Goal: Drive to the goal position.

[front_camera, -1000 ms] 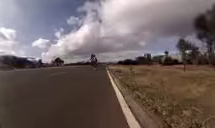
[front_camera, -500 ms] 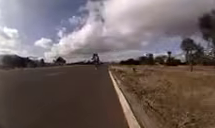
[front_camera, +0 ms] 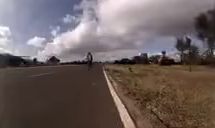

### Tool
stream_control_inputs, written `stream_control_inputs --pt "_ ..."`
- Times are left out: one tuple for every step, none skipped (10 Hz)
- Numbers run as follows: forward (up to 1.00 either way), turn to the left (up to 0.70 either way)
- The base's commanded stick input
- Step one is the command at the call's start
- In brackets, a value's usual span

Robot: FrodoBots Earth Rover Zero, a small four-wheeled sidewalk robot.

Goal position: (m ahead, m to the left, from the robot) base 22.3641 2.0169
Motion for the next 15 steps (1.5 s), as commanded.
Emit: stream_control_inputs --pt "0.89 0.0" --pt "0.89 0.0" --pt "0.87 0.0" --pt "0.86 0.0" --pt "0.86 0.0" --pt "0.86 0.0" --pt "0.86 0.0" --pt "0.86 0.0" --pt "0.86 0.0" --pt "0.86 0.0" --pt "0.86 0.0" --pt "0.86 0.0" --pt "0.86 0.0" --pt "0.86 0.0" --pt "0.86 0.0"
